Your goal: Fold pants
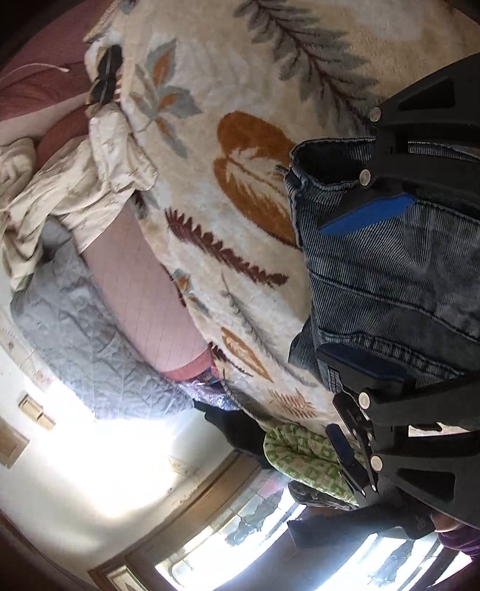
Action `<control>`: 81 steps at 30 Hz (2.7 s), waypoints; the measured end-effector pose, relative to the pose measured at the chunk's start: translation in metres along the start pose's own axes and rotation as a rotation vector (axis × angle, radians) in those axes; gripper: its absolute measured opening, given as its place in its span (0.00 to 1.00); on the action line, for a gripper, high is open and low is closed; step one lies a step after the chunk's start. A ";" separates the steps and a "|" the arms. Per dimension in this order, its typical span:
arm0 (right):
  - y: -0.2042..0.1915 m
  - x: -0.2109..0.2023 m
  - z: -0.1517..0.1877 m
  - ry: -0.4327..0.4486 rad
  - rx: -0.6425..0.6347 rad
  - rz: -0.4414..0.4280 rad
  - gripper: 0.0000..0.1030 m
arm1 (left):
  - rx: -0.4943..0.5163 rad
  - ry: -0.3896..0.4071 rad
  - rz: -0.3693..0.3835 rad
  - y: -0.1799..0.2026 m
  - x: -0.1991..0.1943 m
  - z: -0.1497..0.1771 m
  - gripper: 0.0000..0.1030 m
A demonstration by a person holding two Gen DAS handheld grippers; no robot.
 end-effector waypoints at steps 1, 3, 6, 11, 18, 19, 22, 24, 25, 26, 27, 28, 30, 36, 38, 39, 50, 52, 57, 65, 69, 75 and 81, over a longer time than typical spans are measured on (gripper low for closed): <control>0.004 0.004 -0.001 -0.016 0.016 0.013 0.63 | 0.005 -0.007 0.001 0.003 0.005 -0.002 0.72; 0.012 0.010 -0.002 -0.040 0.048 0.025 0.63 | 0.026 -0.020 -0.005 0.010 0.013 -0.004 0.72; 0.022 0.020 -0.002 -0.076 0.089 0.046 0.66 | 0.072 -0.050 -0.028 0.019 0.025 -0.007 0.72; 0.029 0.029 0.000 -0.104 0.099 0.052 0.69 | 0.104 -0.107 -0.031 0.026 0.047 -0.009 0.72; 0.027 0.022 0.000 -0.087 0.111 0.015 0.70 | 0.012 -0.107 0.028 0.009 0.030 -0.002 0.74; 0.026 0.016 -0.001 -0.069 0.109 0.002 0.70 | 0.005 -0.081 0.022 0.006 0.016 0.001 0.74; 0.016 -0.002 -0.002 -0.018 0.072 -0.031 0.70 | 0.020 -0.033 -0.002 0.002 -0.016 0.012 0.74; 0.005 -0.018 0.004 0.010 0.025 -0.040 0.70 | 0.037 -0.001 -0.010 0.001 -0.037 0.025 0.74; 0.000 -0.026 0.011 0.015 -0.002 -0.030 0.70 | 0.043 0.012 -0.012 0.001 -0.046 0.033 0.74; -0.004 -0.032 0.017 0.013 -0.027 -0.020 0.70 | 0.047 0.019 -0.012 0.001 -0.054 0.041 0.74; -0.009 -0.040 0.026 0.008 -0.060 -0.009 0.70 | 0.051 0.024 -0.010 0.001 -0.060 0.048 0.74; -0.015 -0.046 0.034 0.006 -0.094 0.005 0.70 | 0.053 0.028 -0.008 0.003 -0.066 0.057 0.74; -0.022 -0.058 0.048 0.022 -0.139 0.016 0.70 | 0.049 0.027 0.009 0.007 -0.073 0.073 0.74; -0.027 -0.070 0.092 -0.001 -0.151 0.068 0.68 | 0.054 0.018 0.046 0.021 -0.076 0.103 0.74; -0.028 -0.065 0.099 -0.021 -0.167 0.088 0.68 | 0.055 0.014 0.047 0.022 -0.074 0.105 0.74; -0.027 -0.061 0.104 -0.036 -0.163 0.101 0.68 | 0.055 0.019 0.048 0.022 -0.074 0.106 0.74; -0.015 -0.034 0.112 -0.100 -0.162 0.167 0.69 | 0.071 0.034 0.024 0.030 -0.061 0.116 0.75; -0.013 -0.033 0.111 -0.106 -0.155 0.165 0.69 | 0.074 0.033 0.019 0.030 -0.058 0.116 0.78; -0.013 -0.030 0.112 -0.112 -0.158 0.170 0.70 | 0.071 0.036 0.014 0.031 -0.054 0.118 0.80; -0.014 -0.027 0.111 -0.118 -0.156 0.169 0.71 | 0.067 0.040 0.011 0.031 -0.049 0.120 0.81; -0.015 -0.026 0.111 -0.117 -0.160 0.171 0.72 | 0.067 0.046 0.007 0.031 -0.048 0.121 0.82; -0.018 -0.024 0.113 -0.120 -0.168 0.165 0.78 | 0.047 0.044 0.013 0.027 -0.045 0.122 0.88; -0.027 -0.020 0.120 -0.108 -0.225 0.188 0.84 | 0.011 0.031 0.025 0.023 -0.045 0.122 0.90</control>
Point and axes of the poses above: each gripper's, at about its wrist camera, not at the fingertips, and x roughly the way its jaws point, y to its right, z to its underside, the point moved 1 cm from there along x, roughly the way its jaws point, and after that the axes turned 11 degrees about x, right-handed, at the moved point
